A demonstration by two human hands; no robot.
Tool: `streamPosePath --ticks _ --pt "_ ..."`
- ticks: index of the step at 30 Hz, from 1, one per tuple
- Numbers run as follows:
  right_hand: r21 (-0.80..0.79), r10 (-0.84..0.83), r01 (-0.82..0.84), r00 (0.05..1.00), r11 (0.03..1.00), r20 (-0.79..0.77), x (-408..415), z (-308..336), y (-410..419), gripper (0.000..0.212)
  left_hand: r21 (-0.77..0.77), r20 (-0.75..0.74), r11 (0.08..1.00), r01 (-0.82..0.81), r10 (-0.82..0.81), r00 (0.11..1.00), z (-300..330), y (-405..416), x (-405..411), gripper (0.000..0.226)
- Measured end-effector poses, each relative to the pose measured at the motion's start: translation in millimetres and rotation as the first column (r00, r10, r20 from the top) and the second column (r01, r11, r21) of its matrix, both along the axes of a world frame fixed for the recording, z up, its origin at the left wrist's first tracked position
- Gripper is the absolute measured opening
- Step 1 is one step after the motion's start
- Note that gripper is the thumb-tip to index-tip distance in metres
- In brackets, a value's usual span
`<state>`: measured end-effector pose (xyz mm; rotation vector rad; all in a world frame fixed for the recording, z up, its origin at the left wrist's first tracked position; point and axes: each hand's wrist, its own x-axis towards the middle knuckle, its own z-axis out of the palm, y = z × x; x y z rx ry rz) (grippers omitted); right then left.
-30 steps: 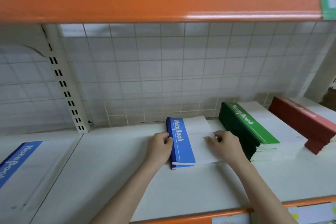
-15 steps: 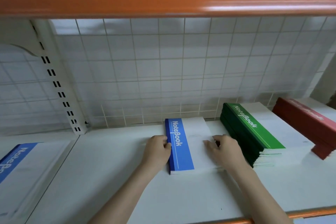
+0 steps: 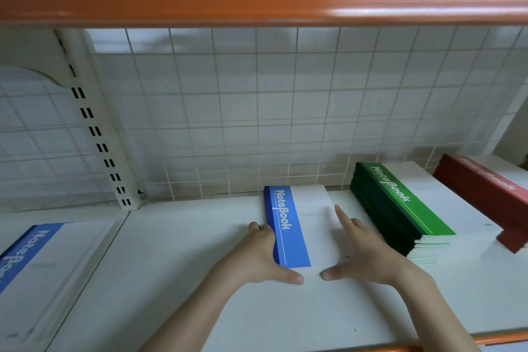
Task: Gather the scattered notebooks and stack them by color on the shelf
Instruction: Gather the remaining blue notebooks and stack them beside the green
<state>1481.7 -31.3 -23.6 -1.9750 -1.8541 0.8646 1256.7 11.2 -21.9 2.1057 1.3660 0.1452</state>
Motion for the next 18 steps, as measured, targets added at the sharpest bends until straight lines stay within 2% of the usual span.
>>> streamPosePath --ticks 3,8,13,15,18 --pt "0.043 -0.010 0.010 1.000 0.999 0.008 -1.2 0.3 -0.9 0.139 0.032 0.026 0.999 -0.027 0.026 0.999 0.0 -3.4 2.5 0.058" --pt "0.068 -0.007 0.005 1.000 0.998 0.027 -2.5 -1.5 -3.5 0.132 0.051 0.076 0.999 -0.017 0.013 0.997 -0.5 -5.3 4.1 0.052" --pt "0.003 -0.046 0.046 0.999 0.999 -0.018 -4.5 4.3 -6.0 0.134 0.049 0.093 0.999 -0.015 0.010 0.996 -1.4 -5.2 1.3 0.062" --pt "-0.020 -0.056 0.057 0.998 0.998 0.037 -8.8 10.0 -9.3 0.135 0.065 0.110 0.997 -0.028 0.020 0.994 0.5 -6.9 -4.6 0.068" --pt "0.176 -0.125 0.100 0.983 0.979 0.137 -24.7 20.0 -12.2 0.116 0.062 0.154 0.991 -0.122 0.111 0.982 8.0 -8.3 -24.3 0.078"
